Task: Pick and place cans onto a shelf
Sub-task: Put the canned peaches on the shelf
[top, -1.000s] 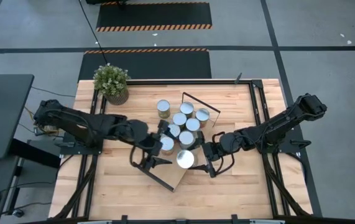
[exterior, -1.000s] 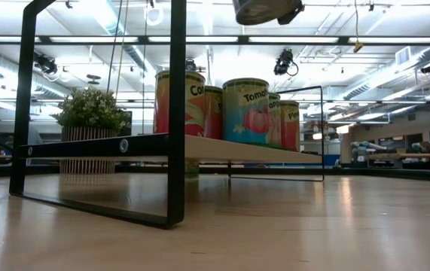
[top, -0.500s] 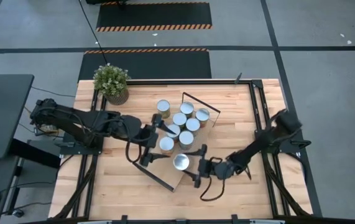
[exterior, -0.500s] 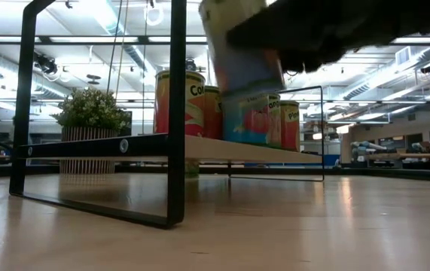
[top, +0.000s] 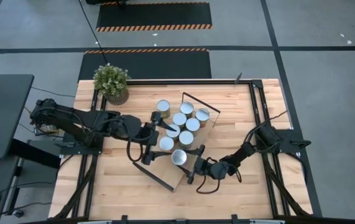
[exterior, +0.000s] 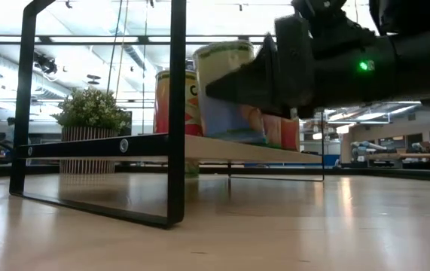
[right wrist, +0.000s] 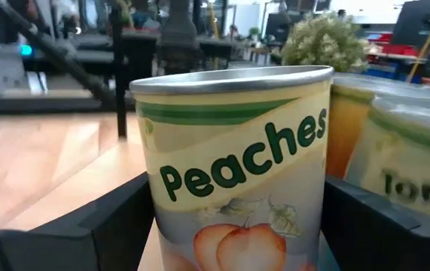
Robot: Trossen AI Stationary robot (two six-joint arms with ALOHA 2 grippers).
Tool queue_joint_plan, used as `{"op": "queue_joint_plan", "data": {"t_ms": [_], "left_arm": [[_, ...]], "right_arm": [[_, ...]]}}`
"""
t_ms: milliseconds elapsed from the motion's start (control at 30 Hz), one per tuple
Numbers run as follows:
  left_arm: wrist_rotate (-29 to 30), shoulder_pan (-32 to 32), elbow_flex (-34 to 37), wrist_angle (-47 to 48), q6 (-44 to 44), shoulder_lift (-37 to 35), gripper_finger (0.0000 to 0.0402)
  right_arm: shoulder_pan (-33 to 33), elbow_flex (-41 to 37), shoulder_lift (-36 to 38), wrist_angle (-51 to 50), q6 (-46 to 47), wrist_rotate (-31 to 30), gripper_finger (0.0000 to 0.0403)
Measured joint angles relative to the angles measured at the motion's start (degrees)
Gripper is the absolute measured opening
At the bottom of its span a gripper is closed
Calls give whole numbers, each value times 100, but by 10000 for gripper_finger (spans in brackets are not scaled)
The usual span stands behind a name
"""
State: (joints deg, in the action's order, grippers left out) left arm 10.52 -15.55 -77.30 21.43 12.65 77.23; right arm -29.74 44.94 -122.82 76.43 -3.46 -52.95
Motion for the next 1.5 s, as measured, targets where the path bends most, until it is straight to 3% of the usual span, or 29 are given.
{"op": "queue_joint_plan", "data": {"t_ms": [467, 867, 1033, 1400, 1500], "left_arm": [[-6, 0, 0, -13, -5, 2, 394], [-4, -2, 0, 52, -9, 2, 394], [-6, 0, 0, 112, -11, 4, 394], [40, -1, -1, 432, -347, 137, 394], [814, -1, 4, 1321, -566, 145, 394]], "right_arm": [[-204, 1, 21, -37, -325, -518, 379], [-511, 574, 23, 198, -2973, -1315, 380], [-427, 608, 89, 196, -3520, -1635, 380], [-483, 608, 818, -628, -3663, -1304, 380], [-511, 608, 1160, -1344, -3279, -1133, 380]]}}
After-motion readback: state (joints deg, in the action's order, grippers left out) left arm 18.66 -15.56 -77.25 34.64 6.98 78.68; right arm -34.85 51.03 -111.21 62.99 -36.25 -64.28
